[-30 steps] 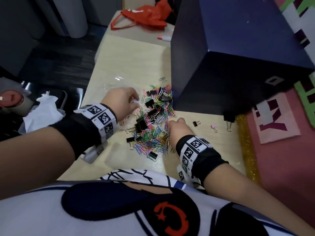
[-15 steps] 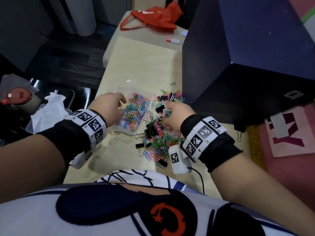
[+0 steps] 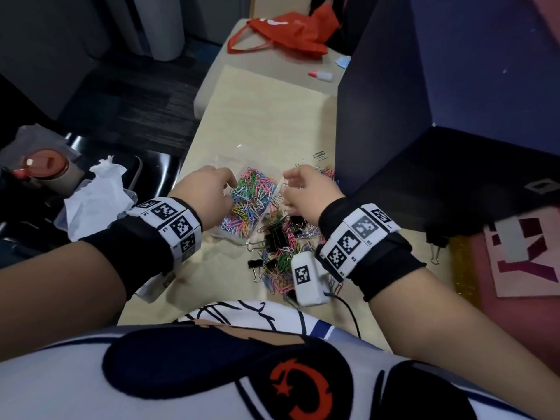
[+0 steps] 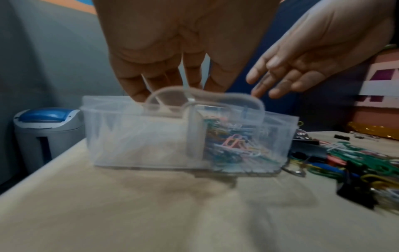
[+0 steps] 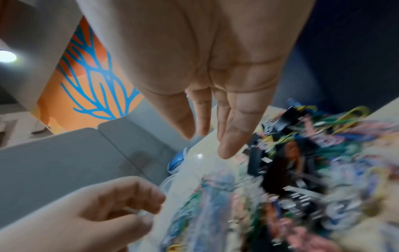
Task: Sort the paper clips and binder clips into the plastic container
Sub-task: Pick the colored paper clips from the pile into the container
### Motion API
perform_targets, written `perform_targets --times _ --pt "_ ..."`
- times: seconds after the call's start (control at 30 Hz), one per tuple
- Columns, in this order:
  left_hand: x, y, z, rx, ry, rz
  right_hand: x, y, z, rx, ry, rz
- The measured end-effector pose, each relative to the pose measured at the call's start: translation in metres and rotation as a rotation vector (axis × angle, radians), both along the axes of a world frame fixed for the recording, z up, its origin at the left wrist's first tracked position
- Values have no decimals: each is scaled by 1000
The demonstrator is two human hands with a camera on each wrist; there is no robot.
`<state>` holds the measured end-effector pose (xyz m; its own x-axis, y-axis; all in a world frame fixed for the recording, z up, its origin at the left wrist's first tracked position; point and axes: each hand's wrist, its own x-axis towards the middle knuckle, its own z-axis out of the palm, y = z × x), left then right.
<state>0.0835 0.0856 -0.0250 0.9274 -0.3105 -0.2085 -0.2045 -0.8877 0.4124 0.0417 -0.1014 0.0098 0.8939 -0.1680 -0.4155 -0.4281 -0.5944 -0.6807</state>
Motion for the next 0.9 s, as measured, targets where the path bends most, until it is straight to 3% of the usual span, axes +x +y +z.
perform_targets --times 0.1,0.2,0.37,0.5,0.6,0.7,0.8,0.9 --pt "-9 -11 4 -7 -78 -63 -17 -27 -4 -166 54 -15" --pt "-24 -26 10 -15 -144 -237 -37 -49 -8 -438 222 89" --pt "-59 -54 15 194 -24 -608 -69 -57 -16 -573 403 139" --pt "-79 -61 9 437 55 -739 -94 -52 -31 -526 372 161" --pt "-82 -61 9 513 44 -742 -105 -49 -34 -543 211 215" --pt "-84 -64 9 570 35 -749 -114 -36 -28 -473 52 436" --pt "-85 -67 5 584 12 -753 -124 -20 -29 -490 96 690" --pt "-84 -65 0 570 -10 -773 -128 -12 -37 -548 94 761"
